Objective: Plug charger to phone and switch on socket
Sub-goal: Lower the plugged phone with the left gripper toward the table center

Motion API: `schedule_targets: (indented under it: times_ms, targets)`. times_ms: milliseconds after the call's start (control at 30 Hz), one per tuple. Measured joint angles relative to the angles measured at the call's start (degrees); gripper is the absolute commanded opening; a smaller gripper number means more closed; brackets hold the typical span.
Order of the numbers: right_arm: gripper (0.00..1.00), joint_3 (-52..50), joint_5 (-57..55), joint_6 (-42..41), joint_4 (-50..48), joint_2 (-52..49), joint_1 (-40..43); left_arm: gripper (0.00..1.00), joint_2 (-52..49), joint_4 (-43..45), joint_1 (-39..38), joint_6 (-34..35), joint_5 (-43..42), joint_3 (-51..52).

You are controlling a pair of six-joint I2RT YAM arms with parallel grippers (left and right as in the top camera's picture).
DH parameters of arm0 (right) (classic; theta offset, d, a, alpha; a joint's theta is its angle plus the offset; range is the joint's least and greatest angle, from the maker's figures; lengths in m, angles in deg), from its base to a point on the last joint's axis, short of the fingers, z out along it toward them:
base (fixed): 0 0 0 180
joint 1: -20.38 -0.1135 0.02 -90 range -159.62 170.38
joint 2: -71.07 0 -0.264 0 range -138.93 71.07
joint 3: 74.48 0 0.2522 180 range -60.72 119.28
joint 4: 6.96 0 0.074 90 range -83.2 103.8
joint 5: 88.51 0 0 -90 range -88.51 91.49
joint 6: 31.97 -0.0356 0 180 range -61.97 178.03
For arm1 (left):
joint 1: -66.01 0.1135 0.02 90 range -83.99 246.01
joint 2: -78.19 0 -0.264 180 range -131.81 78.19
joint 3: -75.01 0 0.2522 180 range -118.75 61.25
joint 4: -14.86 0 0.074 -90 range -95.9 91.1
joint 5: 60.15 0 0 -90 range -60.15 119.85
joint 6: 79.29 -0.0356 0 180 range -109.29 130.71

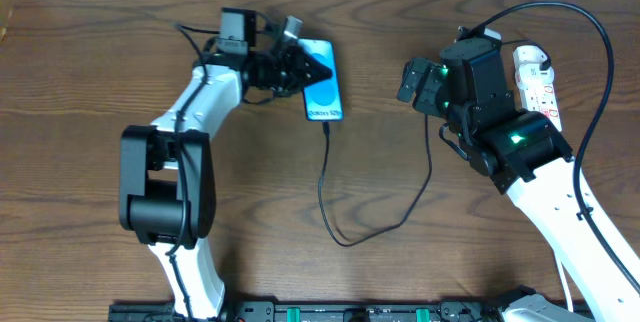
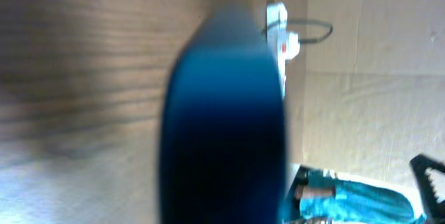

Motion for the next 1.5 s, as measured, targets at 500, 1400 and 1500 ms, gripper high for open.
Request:
schedule_targets:
  times_ms: [500, 1400, 1500]
  targets:
    - [0.99, 0.0, -0.11, 0.0, 0.94, 0.0, 0.0, 0.07, 0.0, -11.37, -7.08, -7.23, 9.42, 0.0]
    - [0.99, 0.0, -0.11, 0.0, 1.16, 0.0, -0.02, 0.07, -0.24, -5.66, -9.84, 5.51, 18.27, 0.0]
    - [0.99, 0.0, -0.09, 0.0, 1.16, 0.0, 0.0, 0.07, -1.11, -5.6, -10.16, 6.27, 18.58, 0.0]
